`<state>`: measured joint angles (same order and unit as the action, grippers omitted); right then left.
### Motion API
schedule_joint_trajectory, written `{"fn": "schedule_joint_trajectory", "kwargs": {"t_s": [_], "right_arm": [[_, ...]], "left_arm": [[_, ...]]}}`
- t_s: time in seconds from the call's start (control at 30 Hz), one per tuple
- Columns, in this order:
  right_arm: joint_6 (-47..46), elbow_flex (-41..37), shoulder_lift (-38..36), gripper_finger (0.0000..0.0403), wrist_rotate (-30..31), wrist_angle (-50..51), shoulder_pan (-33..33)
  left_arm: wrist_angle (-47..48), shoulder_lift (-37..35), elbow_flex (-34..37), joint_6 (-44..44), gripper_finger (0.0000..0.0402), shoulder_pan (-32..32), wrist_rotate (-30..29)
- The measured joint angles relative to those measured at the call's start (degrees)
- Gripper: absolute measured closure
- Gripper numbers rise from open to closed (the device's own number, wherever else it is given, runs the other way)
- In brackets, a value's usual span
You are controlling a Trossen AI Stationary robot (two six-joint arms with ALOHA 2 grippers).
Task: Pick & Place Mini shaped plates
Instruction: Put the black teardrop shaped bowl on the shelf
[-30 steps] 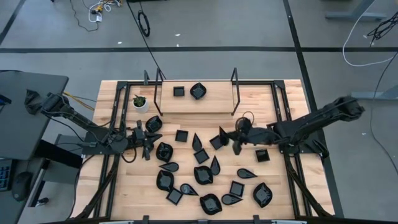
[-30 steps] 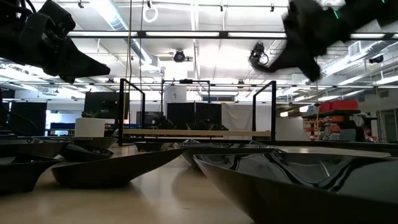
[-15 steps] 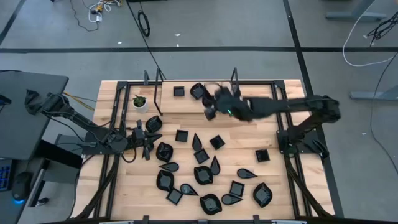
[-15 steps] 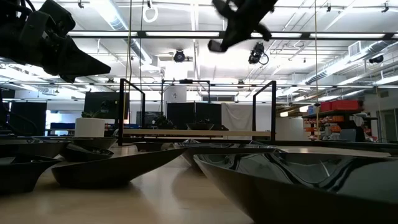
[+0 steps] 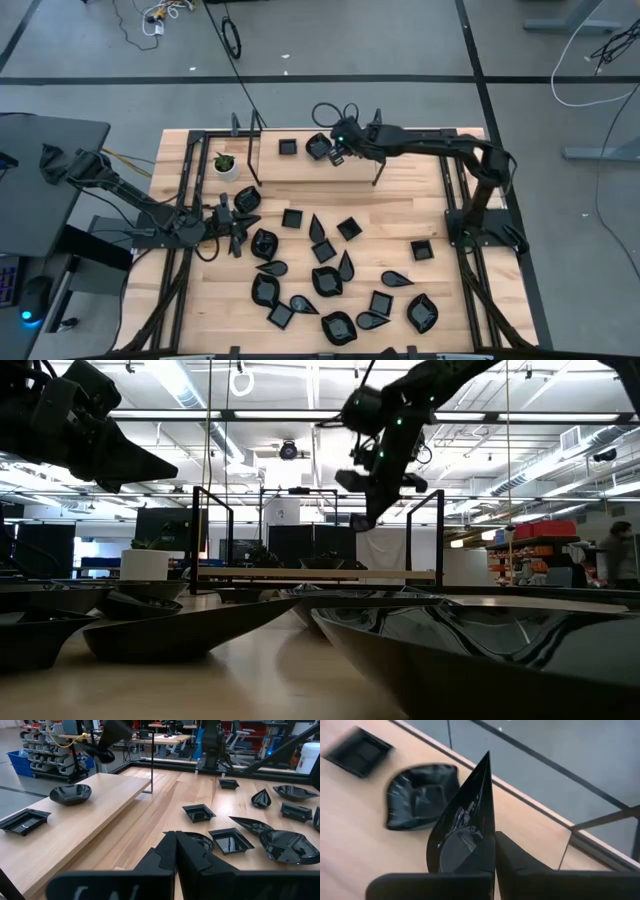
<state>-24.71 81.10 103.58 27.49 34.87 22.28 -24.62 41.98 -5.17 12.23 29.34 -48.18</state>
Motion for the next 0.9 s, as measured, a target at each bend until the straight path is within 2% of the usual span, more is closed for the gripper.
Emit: {"fn": "schedule_joint_trajectory", "kwargs": {"t_s": [0.43,0.67,0.9], "right_arm": [[1.63,0.09,2.96,0.0398,1.92,-0.55,1.34],[6.96,0.11,2.86,0.04,1.92,-1.51,1.21],[11.66,5.39,2.67,0.04,1.28,3.25,1.82]], "left_arm": [[0.0,0.02,0.0,0.02,0.0394,0.0,0.0],[0.0,0.0,0.0,0.07,0.0394,0.0,0.0],[0.0,0.02,0.0,0.17,0.0394,0.0,-0.09]]}}
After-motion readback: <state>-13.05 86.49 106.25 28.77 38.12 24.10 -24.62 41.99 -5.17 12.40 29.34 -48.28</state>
